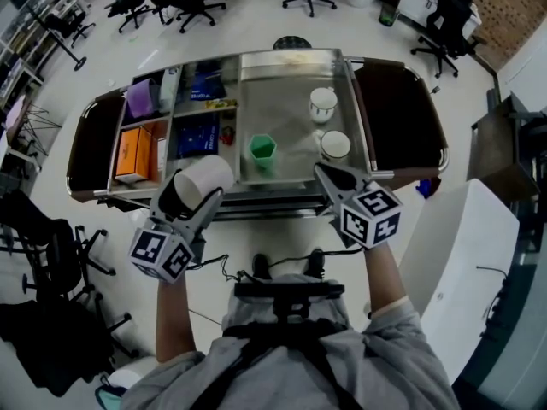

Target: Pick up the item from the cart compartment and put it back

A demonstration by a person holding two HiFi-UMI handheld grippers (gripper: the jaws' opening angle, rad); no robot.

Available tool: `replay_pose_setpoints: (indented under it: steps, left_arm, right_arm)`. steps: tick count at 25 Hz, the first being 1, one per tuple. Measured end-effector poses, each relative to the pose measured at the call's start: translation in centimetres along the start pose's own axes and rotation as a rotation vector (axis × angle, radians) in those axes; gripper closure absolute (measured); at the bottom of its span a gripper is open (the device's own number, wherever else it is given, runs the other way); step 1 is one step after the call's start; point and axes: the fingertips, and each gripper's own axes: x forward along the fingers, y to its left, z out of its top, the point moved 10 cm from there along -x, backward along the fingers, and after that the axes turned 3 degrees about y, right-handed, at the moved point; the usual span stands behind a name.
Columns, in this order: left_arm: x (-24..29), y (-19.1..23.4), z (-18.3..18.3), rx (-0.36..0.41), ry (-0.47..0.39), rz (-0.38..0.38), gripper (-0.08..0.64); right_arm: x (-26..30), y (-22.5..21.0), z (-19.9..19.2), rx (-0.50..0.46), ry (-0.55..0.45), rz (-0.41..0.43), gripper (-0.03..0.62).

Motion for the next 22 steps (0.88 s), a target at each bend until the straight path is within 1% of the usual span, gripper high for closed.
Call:
replay_pose_setpoints:
  steps: [5, 11, 22]
  left_arm:
    - [2.0, 0.8, 1.5, 0.014, 0.021, -0.023, 0.126]
    - [5.9, 2.4, 4.3, 0.072, 0.057, -0.067, 0.126]
    - [16.4, 4.8, 8.7, 0.198, 0.166, -0.163, 0.126]
  right_arm:
    - [1.1, -0.3, 1.3, -0.026, 0.007, -0.002, 0.583]
    - [3.4, -0.9, 3.8, -0.069, 0.02, -0.008, 0.583]
    - [8.3, -2.9, 8.2, -0.137, 0.067, -0.026, 0.583]
